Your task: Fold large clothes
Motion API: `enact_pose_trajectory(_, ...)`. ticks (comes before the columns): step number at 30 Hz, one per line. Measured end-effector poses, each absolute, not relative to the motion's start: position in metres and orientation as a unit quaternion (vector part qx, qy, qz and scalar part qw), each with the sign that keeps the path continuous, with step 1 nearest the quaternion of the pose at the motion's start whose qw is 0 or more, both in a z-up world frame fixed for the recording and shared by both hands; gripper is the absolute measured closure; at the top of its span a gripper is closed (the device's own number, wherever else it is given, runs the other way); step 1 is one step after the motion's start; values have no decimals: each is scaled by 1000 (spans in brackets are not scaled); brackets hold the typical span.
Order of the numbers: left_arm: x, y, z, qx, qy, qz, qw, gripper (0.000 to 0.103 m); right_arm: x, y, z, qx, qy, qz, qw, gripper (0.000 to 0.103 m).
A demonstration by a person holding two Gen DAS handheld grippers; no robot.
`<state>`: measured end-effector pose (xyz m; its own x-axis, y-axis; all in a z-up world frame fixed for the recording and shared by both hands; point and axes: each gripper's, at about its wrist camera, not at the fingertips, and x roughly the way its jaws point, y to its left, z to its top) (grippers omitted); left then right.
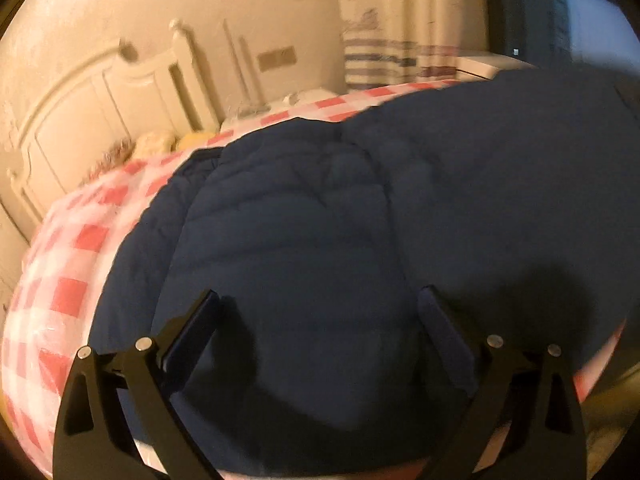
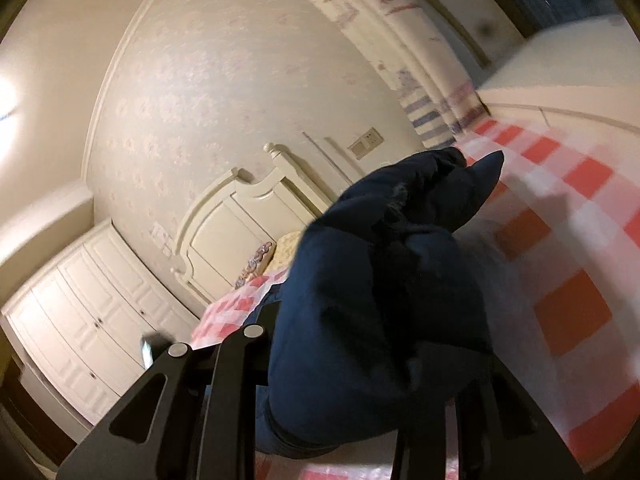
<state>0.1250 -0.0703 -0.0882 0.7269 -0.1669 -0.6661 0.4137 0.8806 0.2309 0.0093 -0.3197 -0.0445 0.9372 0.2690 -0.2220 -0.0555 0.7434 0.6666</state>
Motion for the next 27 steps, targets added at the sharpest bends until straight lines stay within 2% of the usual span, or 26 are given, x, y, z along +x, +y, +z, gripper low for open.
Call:
enact_pose_trajectory(6,123,-17,-82,147,381,-201,890,4,31,-250,14,218,154,93,959,68)
enact_pose_trajectory(10,140,35,-61,79,397,-205,891,3,62,-175,45,97,169,108,975,68)
enact_pose_trajectory(13,154,105,-35,5,393,-157,906,4,93,-103,51,-1,187,124,974,68)
enact_pose_trajectory(16,158,179,-14,-104,392,-148,902,4,122,-43,39,-60,207,142,966,68)
enact_pose_trajectory(20,171,239,2,-155,382,-126,902,3,152,31,4,-152,243,156,945,68)
enact_pose_trajectory(22,188,249,-3,-201,396,-185,877,3,165,68,-29,-213,262,150,929,67)
enact_pose_trajectory(27,237,219,-28,-258,449,-287,806,3,148,93,-60,-296,227,110,921,67)
